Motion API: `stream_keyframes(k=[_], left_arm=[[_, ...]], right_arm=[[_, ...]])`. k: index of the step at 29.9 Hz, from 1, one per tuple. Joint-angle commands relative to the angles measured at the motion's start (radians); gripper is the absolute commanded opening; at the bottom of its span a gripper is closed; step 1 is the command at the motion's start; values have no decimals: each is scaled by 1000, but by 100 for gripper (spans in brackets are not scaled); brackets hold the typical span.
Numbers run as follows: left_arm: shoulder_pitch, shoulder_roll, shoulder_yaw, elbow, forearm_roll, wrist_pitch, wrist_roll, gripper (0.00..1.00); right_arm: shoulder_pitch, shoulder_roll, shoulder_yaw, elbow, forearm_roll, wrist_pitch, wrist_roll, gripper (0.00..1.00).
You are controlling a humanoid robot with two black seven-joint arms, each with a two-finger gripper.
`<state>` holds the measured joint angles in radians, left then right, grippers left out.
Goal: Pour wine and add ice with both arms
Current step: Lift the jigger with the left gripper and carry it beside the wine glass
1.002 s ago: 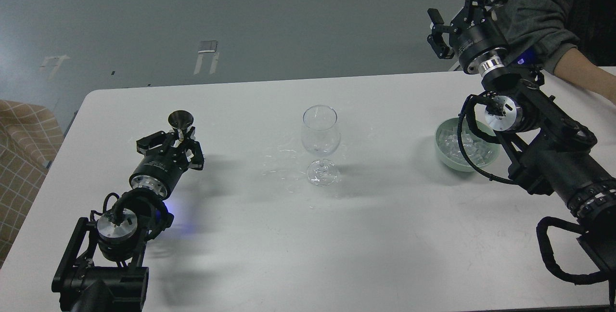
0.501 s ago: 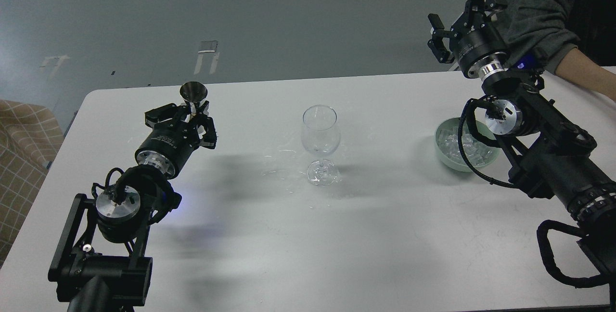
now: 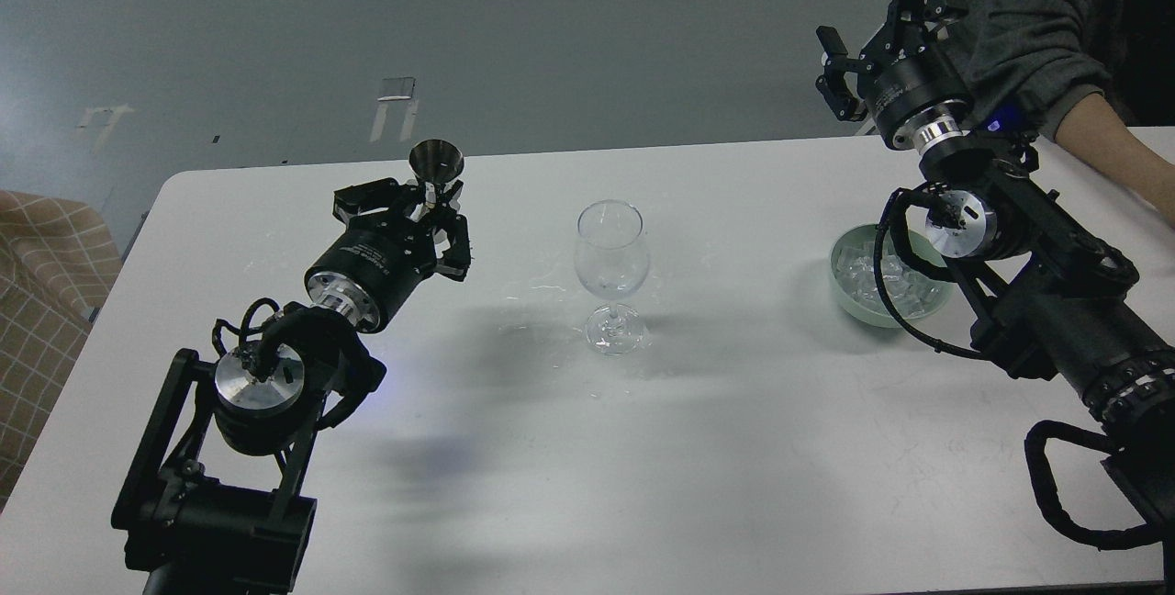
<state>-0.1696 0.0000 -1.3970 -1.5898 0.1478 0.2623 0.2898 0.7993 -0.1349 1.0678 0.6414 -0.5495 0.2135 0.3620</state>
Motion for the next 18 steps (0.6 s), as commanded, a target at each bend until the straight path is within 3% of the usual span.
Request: stream_keyframes(k=[1, 18], left_arm=[[1, 0, 18, -12, 18, 5, 0, 0], [-50, 0, 124, -21, 85, 66, 22, 0]], right_arm=[[-8, 0, 0, 4, -1, 1, 0, 100], [-22, 1, 0, 12, 0, 0, 0, 100]])
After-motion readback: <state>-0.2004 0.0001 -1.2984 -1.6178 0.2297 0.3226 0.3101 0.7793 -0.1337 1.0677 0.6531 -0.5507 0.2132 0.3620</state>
